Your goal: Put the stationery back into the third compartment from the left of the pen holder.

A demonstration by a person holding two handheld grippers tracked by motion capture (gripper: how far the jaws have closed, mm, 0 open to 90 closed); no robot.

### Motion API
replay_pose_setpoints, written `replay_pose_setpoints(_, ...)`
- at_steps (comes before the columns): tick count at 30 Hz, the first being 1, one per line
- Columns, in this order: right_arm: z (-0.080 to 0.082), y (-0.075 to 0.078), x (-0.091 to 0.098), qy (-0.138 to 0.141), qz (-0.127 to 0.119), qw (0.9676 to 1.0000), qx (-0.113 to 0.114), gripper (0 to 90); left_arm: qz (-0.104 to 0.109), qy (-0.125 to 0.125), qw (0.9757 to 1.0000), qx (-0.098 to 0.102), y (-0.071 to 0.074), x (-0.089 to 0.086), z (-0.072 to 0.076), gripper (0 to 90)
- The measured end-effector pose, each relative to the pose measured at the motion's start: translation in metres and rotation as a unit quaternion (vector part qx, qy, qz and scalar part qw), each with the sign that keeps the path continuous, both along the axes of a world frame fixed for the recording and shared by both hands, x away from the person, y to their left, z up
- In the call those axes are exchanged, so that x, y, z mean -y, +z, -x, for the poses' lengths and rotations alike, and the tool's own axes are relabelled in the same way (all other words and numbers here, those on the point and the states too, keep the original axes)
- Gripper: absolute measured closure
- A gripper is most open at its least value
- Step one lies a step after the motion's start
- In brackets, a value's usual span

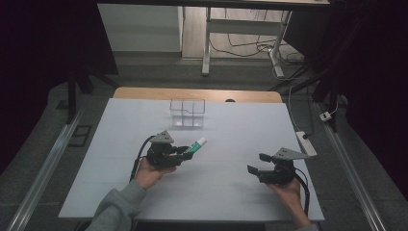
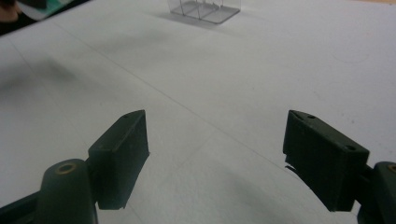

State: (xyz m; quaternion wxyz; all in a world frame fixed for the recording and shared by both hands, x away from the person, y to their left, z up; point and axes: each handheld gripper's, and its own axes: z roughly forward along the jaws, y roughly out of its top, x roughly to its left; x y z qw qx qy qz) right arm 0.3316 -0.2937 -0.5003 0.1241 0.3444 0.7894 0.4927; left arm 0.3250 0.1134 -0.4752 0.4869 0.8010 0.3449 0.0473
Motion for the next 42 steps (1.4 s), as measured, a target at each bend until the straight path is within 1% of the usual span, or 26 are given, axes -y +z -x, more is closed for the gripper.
replay_pose_setpoints(4,-0.002,0.001,-0.003,0.000,-0.033,0.9994,-0.011,23.2,-0.006,-0.003,1.0000,0.006,-0.001,0.002,0.000,65.6)
replay_pose_setpoints(7,-0.004,0.002,-0.008,0.003,-0.049,0.9987,-0.018,23.7,-0.009,0.001,0.9999,0.011,-0.001,0.003,0.000,65.5)
replay_pose_setpoints(10,-0.006,0.005,-0.019,0.011,-0.065,0.9975,-0.027,25.1,-0.009,-0.002,0.9999,0.013,-0.001,0.004,0.000,65.6)
replay_pose_setpoints(13,-0.006,0.007,-0.031,0.023,-0.066,0.9971,-0.030,25.4,-0.011,-0.004,0.9998,0.013,-0.002,0.006,0.000,65.5)
replay_pose_setpoints(16,-0.005,0.008,-0.041,0.026,-0.050,0.9980,-0.028,25.4,-0.018,-0.009,0.9997,0.016,-0.004,0.009,0.000,65.5)
replay_pose_setpoints(17,-0.005,0.008,-0.043,0.024,-0.049,0.9981,-0.028,25.5,-0.019,-0.011,0.9996,0.017,-0.004,0.010,0.000,65.5)
replay_pose_setpoints(22,-0.005,0.010,-0.047,0.018,-0.047,0.9985,-0.023,26.4,-0.021,-0.015,0.9994,0.021,-0.006,0.017,-0.001,65.5)
replay_pose_setpoints(24,-0.005,0.010,-0.048,0.016,-0.050,0.9983,-0.024,26.5,-0.023,-0.015,0.9994,0.022,-0.007,0.020,-0.001,65.5)
replay_pose_setpoints(27,-0.005,0.010,-0.051,0.020,-0.054,0.9980,-0.026,26.5,-0.032,-0.013,0.9991,0.024,-0.009,0.025,-0.002,65.5)
replay_pose_setpoints(31,-0.005,0.008,-0.057,0.028,-0.048,0.9982,-0.025,26.6,-0.036,-0.013,0.9989,0.027,-0.011,0.029,-0.003,65.5)
replay_pose_setpoints(36,-0.005,0.007,-0.064,0.035,-0.046,0.9979,-0.028,26.6,-0.046,-0.015,0.9981,0.039,-0.012,0.037,-0.001,65.5)
replay_pose_setpoints(39,-0.006,0.007,-0.068,0.037,-0.049,0.9976,-0.031,26.5,-0.044,-0.019,0.9978,0.045,-0.012,0.040,0.000,65.5)
replay_pose_setpoints(42,-0.006,0.006,-0.073,0.041,-0.060,0.9967,-0.034,27.1,-0.043,-0.020,0.9976,0.051,-0.012,0.043,0.001,65.5)
